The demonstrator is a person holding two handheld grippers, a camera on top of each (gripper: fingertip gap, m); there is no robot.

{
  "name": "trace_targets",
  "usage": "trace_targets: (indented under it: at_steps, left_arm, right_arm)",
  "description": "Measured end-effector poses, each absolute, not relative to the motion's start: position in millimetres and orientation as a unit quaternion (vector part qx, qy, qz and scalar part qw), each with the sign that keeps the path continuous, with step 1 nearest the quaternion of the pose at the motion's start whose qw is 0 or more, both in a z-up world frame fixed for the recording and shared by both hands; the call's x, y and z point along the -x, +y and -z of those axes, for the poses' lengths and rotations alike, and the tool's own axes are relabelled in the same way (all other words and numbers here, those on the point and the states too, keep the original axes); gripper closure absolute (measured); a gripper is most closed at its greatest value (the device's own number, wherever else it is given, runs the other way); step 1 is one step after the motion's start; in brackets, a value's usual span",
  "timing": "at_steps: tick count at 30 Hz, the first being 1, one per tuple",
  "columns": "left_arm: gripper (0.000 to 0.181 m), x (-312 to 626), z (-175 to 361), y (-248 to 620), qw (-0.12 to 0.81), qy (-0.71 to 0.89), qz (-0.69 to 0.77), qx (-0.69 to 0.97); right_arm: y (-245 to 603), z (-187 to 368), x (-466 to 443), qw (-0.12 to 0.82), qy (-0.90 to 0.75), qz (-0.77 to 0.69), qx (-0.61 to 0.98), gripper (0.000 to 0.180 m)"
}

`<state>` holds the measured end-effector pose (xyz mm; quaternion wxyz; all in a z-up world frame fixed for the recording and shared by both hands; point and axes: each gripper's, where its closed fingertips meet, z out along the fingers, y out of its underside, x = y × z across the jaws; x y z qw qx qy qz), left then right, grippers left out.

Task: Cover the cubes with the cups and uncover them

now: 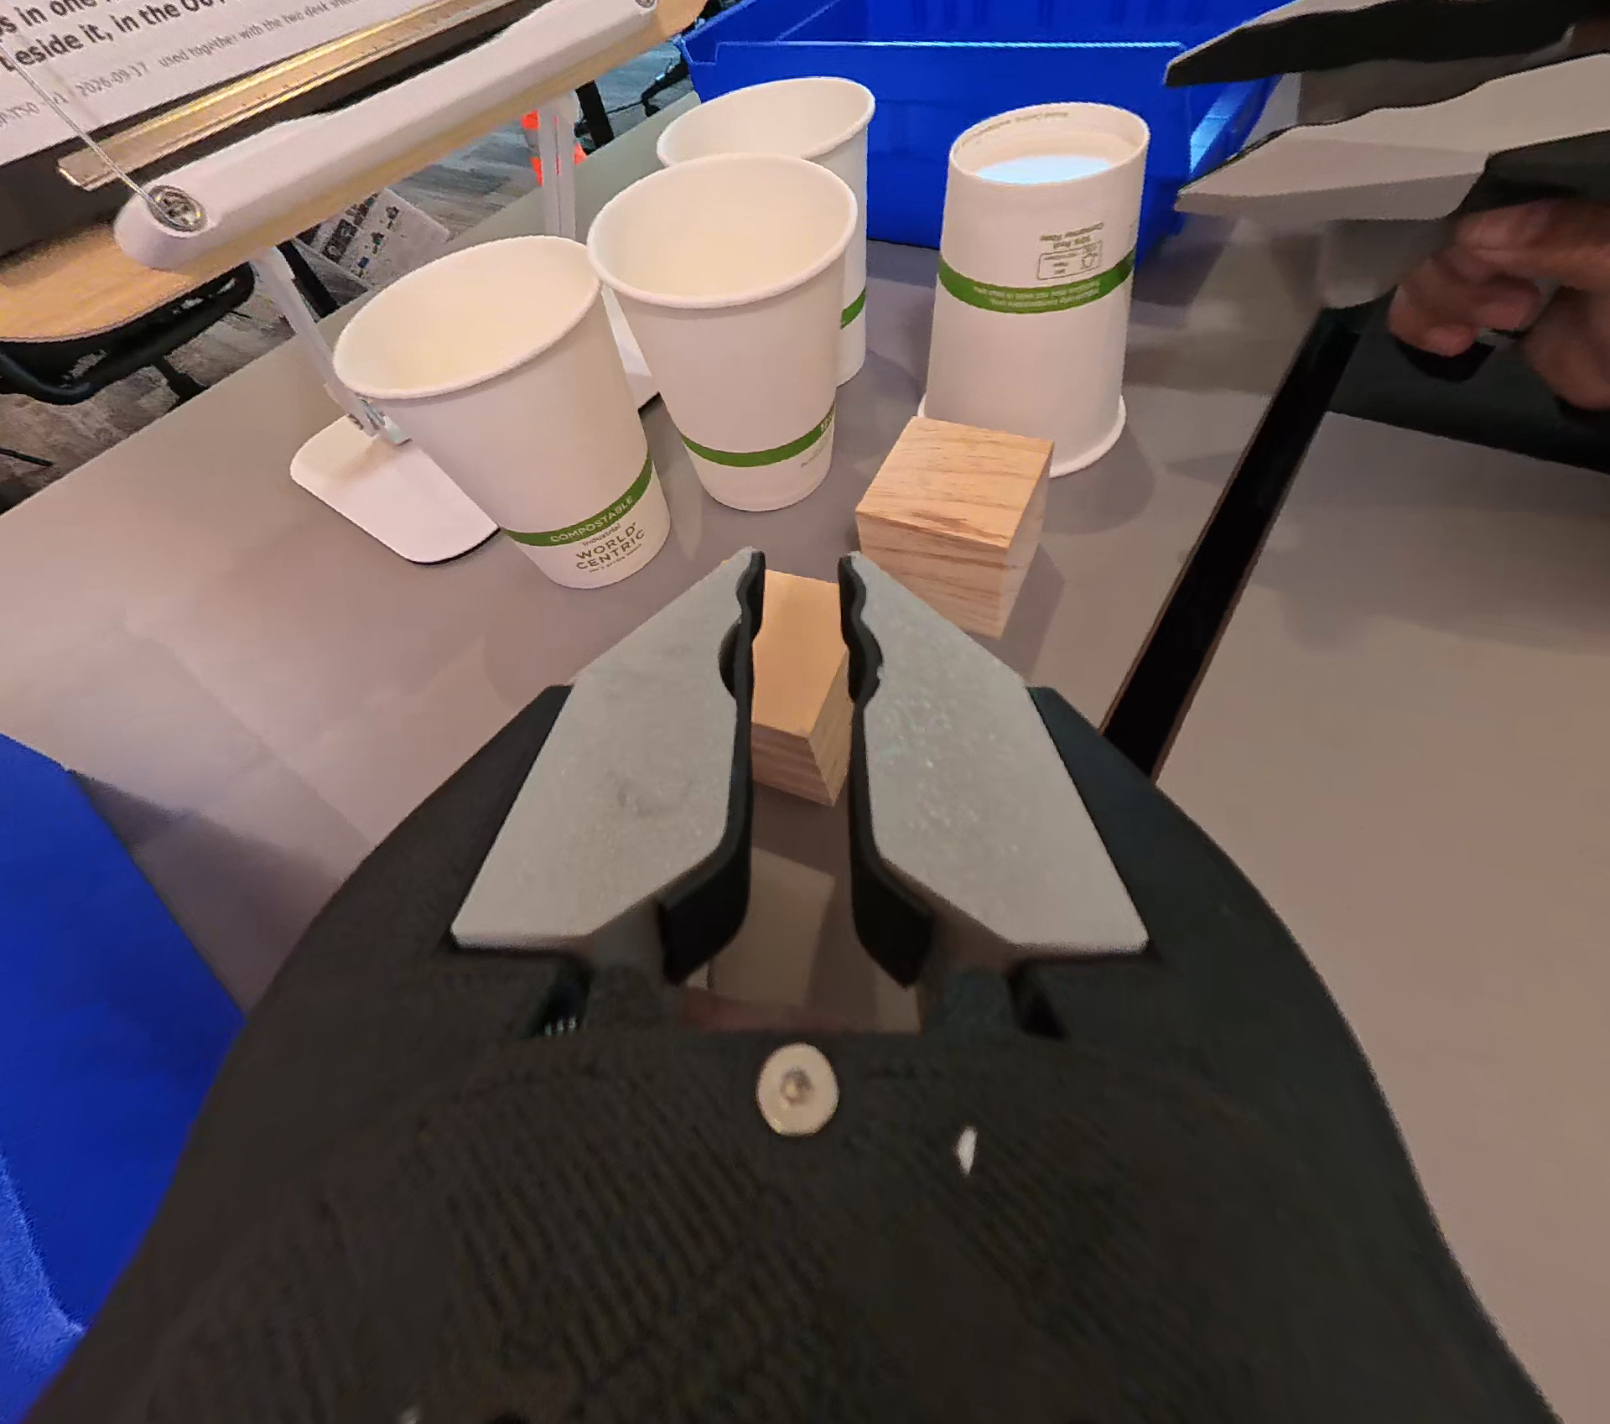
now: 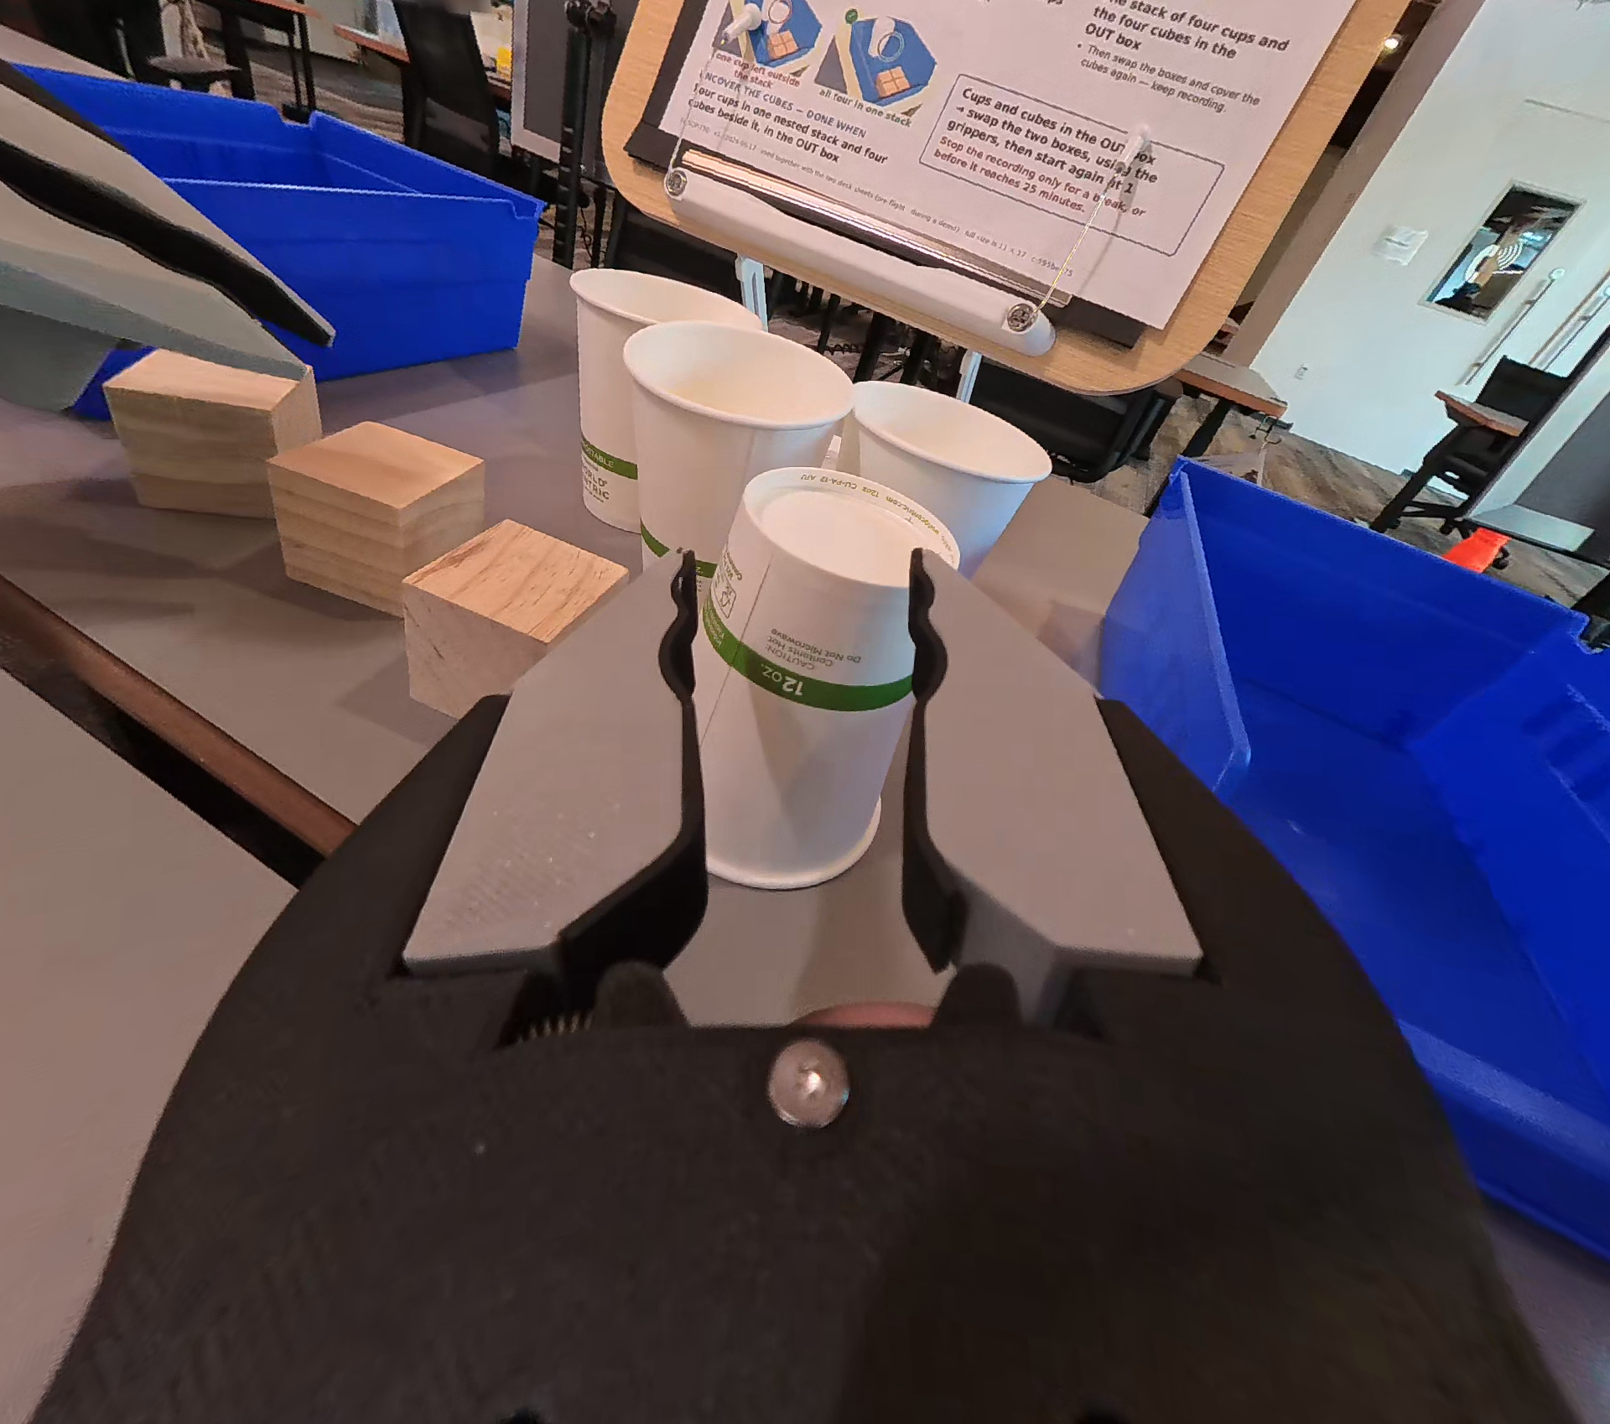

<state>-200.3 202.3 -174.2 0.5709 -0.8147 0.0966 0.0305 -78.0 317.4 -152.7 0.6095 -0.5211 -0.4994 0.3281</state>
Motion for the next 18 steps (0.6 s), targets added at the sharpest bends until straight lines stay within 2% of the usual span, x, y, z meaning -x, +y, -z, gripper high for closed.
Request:
trace_targets:
  at_steps: [18]
  left_arm:
    - [0.166, 199.8, 174.9, 202.6, 0.569, 0.099, -0.035, 0.815]
  right_arm:
    - [317.3, 151.3, 76.7, 0.612, -0.497, -0.329, 0.520, 0.135]
